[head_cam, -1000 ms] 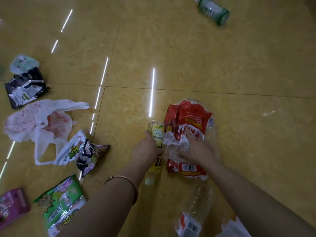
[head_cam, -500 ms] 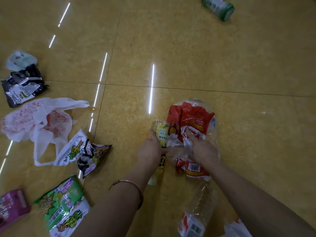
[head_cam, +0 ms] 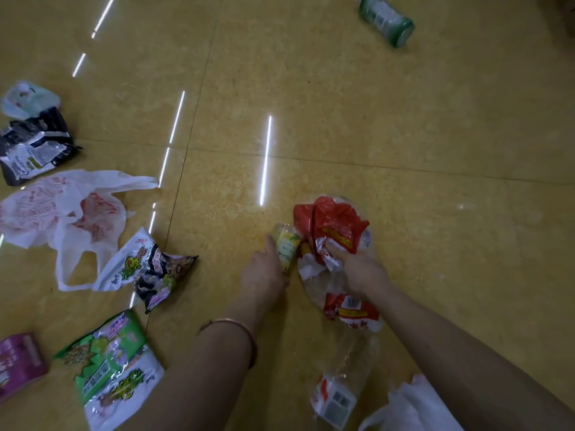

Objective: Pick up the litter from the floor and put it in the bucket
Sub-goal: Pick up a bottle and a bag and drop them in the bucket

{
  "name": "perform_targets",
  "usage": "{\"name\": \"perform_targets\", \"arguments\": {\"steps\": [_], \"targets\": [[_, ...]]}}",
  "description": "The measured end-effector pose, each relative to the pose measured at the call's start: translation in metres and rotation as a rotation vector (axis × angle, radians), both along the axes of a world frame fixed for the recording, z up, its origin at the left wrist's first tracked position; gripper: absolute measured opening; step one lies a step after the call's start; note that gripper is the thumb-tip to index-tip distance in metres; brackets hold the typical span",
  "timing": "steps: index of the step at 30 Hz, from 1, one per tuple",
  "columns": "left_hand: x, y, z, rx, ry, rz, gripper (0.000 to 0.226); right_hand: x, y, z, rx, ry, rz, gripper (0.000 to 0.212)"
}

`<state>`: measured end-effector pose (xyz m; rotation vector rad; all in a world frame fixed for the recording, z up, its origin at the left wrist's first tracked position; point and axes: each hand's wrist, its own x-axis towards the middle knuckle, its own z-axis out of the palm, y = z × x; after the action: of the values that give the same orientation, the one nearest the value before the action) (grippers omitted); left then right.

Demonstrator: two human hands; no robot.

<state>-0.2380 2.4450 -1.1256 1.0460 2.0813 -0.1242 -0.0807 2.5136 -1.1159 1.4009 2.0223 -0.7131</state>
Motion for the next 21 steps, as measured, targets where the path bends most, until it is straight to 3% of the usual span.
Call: {"name": "perform_targets", "arguments": {"steps": [3,10,21], "targets": [[-0.016,-0.009,0.033,0.001,-0.047,-0.010,0.100,0.010,-0.006,0.025,0.010,0.094,-0.141,0.068],[-0.018,-0.027,0.163,0.048,-0.171,-0.059,0.106,0.010,-0.045,0.158,0.000,0.167,-0.190,0.079],[-0.046,-0.051,0.468,0.204,-0.311,0.014,0.103,0.019,-0.067,0.461,0.019,0.255,-0.206,0.075]]}}
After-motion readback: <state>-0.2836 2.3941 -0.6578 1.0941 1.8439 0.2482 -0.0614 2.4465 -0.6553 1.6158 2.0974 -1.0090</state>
